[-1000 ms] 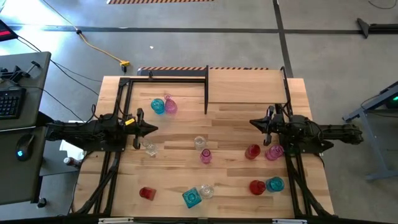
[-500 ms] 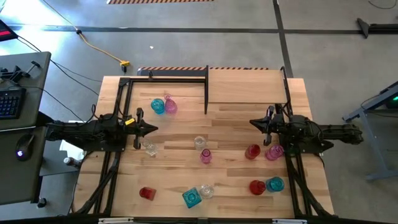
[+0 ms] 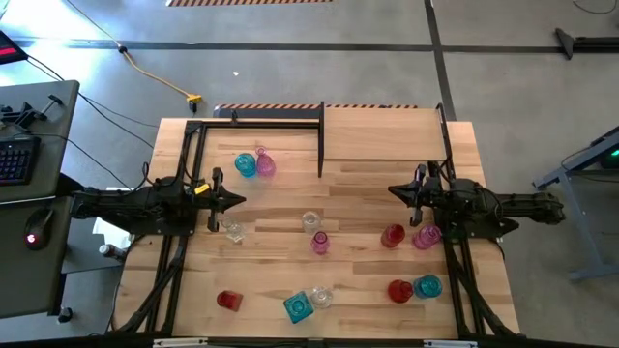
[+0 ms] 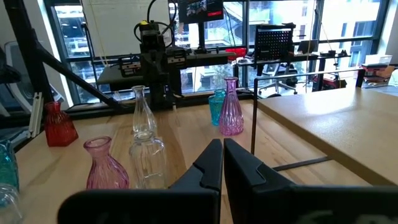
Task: Sort vases onto shelf
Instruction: Put the top right red vase on the shelf
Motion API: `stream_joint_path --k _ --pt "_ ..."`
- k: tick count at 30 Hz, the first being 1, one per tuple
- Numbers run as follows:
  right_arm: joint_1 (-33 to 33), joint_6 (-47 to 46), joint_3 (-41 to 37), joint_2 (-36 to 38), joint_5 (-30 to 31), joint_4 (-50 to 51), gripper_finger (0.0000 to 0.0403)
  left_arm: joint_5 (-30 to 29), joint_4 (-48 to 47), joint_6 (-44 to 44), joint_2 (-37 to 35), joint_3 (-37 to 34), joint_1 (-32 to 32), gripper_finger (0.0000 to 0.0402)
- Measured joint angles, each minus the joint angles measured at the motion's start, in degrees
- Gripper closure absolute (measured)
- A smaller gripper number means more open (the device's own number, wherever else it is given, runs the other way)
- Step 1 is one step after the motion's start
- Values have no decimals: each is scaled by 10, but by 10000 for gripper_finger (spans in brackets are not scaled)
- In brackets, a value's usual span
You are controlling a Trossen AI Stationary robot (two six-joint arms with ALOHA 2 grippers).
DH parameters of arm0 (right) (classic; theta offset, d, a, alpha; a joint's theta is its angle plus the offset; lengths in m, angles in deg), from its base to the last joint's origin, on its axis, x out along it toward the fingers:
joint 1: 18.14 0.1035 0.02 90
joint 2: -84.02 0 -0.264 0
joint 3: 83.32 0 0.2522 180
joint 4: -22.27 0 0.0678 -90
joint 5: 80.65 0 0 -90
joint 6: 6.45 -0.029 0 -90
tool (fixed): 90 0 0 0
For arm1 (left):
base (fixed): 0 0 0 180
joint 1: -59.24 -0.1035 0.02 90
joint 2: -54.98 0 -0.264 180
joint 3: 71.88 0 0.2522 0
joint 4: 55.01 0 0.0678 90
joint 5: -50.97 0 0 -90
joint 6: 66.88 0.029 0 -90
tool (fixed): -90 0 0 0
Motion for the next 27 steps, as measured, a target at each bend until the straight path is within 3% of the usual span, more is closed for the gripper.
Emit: stream_joint_path --k 19,27 --pt "0 0 0 0 17 -28 402 0 0 0 0 0 0 401" --pt "0 3 0 0 66 -28 402 0 0 0 0 0 0 401"
